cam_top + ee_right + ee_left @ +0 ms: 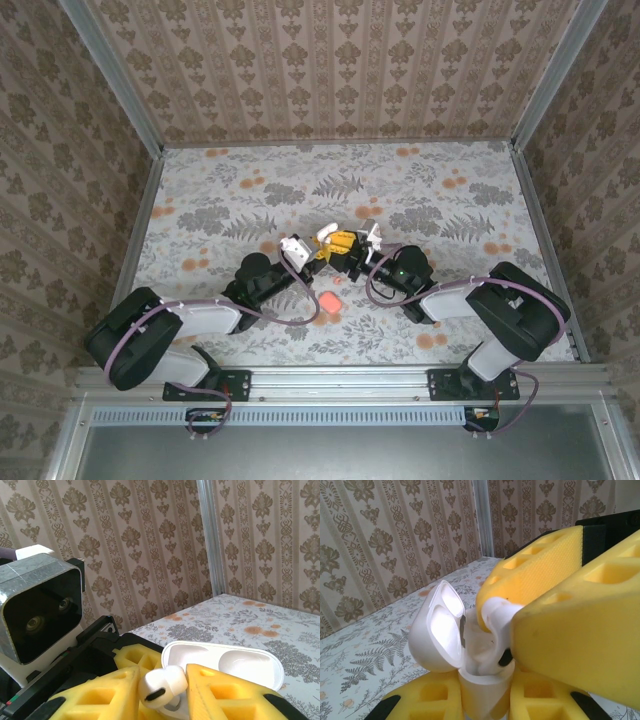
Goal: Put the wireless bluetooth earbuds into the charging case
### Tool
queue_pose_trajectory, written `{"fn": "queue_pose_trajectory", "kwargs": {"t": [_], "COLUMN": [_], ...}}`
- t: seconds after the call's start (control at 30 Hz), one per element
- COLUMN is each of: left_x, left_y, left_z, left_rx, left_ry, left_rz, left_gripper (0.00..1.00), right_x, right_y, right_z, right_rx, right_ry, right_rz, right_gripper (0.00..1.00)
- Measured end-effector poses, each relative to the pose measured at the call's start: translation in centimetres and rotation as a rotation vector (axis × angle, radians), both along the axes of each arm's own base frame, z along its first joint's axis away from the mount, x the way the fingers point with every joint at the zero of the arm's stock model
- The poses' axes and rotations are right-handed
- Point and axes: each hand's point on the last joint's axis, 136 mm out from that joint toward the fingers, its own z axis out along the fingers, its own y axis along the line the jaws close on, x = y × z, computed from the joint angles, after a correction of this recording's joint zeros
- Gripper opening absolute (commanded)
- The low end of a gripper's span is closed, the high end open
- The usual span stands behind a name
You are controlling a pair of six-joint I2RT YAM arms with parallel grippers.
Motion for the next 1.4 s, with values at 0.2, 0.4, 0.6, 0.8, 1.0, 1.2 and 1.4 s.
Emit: {"fn": "queue_pose_trajectory", "kwargs": {"t": [0.2,0.4,0.6,0.8,1.0,1.2,1.4], "left_x": [0.03,0.07,0.08,0.08,0.04,-0.03,-0.11], "left_y": [0.02,0.05,0.05,0.05,0.05,0.04,0.00], "left_z": [0.00,0.00,0.00,0.03,0.14,0.33,0.54], "left_rx": [0.000,0.000,0.000,-0.001,-0.003,-0.007,-0.013], "left_ry": [0.000,0.000,0.000,-0.001,-0.003,-0.007,-0.012], "left_rz": [0.002,0.005,0.005,0.005,0.004,0.001,-0.004], "left_gripper": [0.09,0.09,0.09,0.09,0.09,0.09,0.09], "right_x": [0.00,0.01,0.01,-0.04,0.05,0.10,0.18], "right_y": [0.01,-0.01,-0.02,-0.06,-0.25,-0.41,-0.62], "right_z": [0.03,0.02,0.03,0.21,0.37,0.62,0.92], "right_rx": [0.001,0.001,0.001,0.002,0.002,0.004,0.008], "right_ry": [-0.001,0.000,-0.001,-0.002,-0.001,-0.002,-0.006], "right_rz": [0.000,0.000,0.000,-0.001,-0.006,-0.012,-0.019], "right_gripper": [0.35,0.36,0.37,0.38,0.39,0.40,0.40]}}
